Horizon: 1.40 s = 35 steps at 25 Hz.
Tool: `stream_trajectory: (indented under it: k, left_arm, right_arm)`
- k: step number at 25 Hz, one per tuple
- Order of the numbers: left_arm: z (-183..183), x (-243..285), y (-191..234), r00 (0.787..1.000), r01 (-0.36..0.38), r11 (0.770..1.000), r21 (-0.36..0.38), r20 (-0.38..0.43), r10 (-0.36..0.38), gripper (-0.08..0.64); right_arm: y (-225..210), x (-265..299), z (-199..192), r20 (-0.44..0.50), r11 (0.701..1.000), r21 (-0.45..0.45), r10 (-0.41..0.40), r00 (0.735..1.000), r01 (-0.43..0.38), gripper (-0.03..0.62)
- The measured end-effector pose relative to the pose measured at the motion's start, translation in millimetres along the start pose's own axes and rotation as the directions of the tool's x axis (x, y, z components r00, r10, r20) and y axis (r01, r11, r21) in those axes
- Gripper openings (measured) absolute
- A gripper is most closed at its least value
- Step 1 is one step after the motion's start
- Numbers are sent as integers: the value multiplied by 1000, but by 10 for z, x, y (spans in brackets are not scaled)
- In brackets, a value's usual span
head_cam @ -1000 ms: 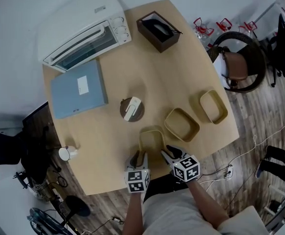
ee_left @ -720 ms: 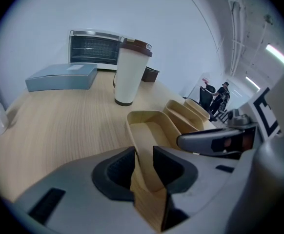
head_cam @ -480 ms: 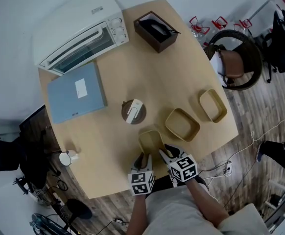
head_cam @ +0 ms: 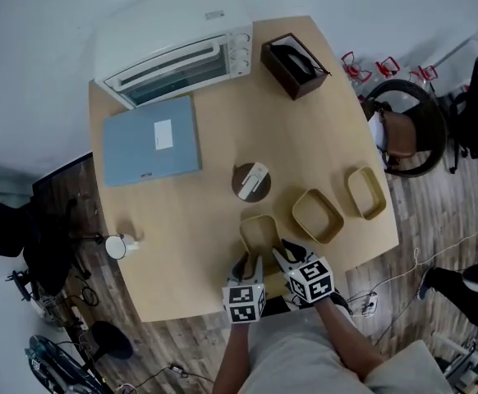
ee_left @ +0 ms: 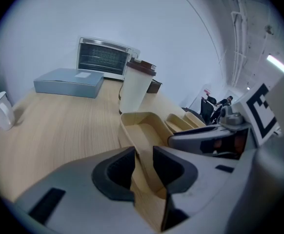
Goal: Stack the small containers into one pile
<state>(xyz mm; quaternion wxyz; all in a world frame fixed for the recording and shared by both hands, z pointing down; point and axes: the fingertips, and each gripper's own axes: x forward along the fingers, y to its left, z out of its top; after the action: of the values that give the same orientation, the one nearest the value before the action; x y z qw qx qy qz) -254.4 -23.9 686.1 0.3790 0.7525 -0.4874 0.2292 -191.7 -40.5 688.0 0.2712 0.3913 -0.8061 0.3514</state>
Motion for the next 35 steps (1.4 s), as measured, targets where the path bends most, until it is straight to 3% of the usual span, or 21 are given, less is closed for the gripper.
stream_trajectory:
  k: [6,12,19,35]
  left_arm:
    - [33,-117,40,998,-40,996,-76,45,43,106]
    - [97,-175,-75,989,-103,989,-104,95,113,103]
    - [155,-171,-383,976,-155,975,-161,127,176,101]
    - [320,340,-1195,971,-168,968,-187,136,195,91]
  right_arm:
    - [107,9,122,-10,995,-91,42,999,-43,115]
    - [71,-3,180,-23,981,-155,113,993,-115,120]
    - [-98,-218,251,-38,956,-229,182,983,-185,127]
    - [-934,-632,352,-33,926,-331,182,983,-182,132]
